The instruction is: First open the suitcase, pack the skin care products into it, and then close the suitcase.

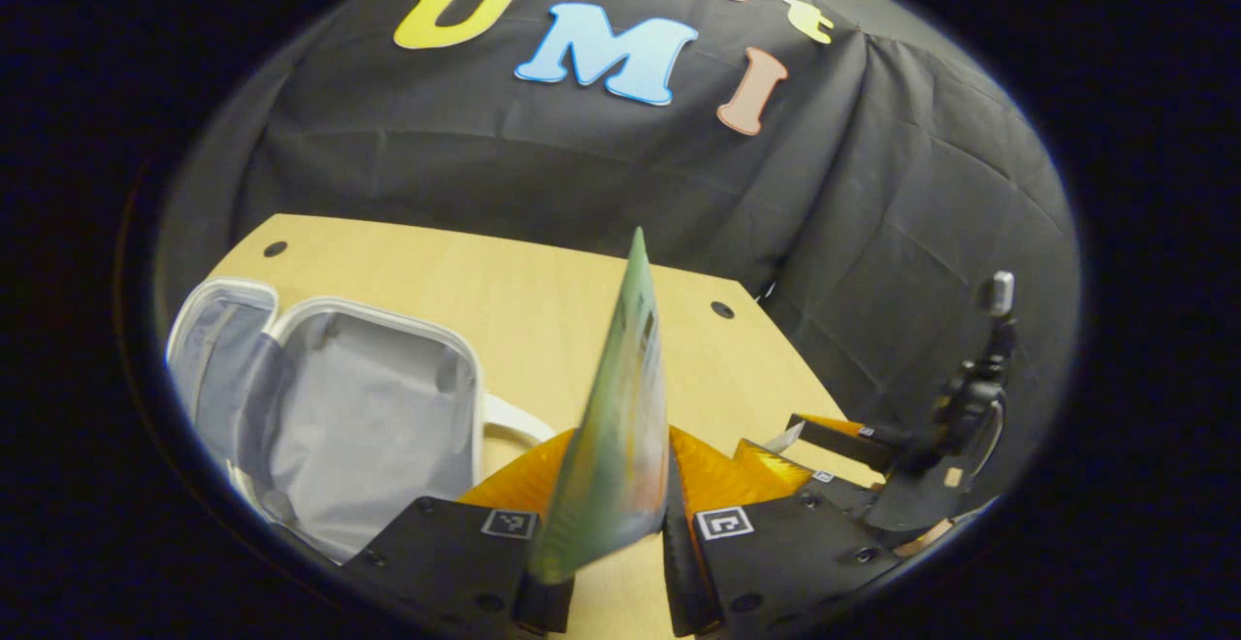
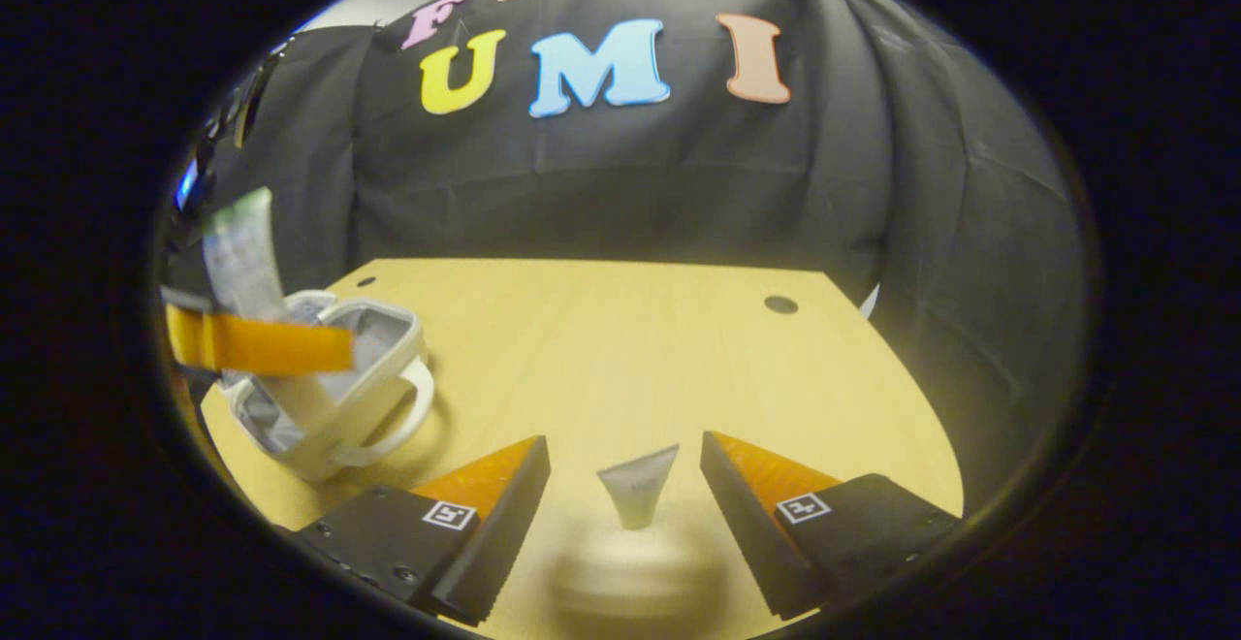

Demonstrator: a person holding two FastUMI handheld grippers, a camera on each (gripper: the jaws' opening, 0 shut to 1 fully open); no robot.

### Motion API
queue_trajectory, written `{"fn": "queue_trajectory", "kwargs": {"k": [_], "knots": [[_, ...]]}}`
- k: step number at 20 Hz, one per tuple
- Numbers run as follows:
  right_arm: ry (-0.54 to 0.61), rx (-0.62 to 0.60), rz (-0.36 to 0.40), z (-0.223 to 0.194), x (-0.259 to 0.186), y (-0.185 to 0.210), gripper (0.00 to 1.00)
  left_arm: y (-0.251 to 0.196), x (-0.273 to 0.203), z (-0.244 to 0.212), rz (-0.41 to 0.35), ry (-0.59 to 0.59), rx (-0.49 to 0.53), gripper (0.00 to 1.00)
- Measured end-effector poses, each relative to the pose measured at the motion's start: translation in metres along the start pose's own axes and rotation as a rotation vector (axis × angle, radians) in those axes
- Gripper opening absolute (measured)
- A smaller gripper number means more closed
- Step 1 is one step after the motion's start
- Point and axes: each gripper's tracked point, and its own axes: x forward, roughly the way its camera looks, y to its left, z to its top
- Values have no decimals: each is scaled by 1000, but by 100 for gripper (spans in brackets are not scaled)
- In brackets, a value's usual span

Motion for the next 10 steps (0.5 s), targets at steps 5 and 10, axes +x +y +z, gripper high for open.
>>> {"fn": "queue_trajectory", "kwargs": {"k": [5, 10], "knots": [[98, 56, -34, -29, 17, -6, 36, 84, -38, 5, 131, 42, -67, 45], [133, 213, -38, -27, -17, 17, 26, 165, -33, -20, 224, 174, -63, 46]]}}
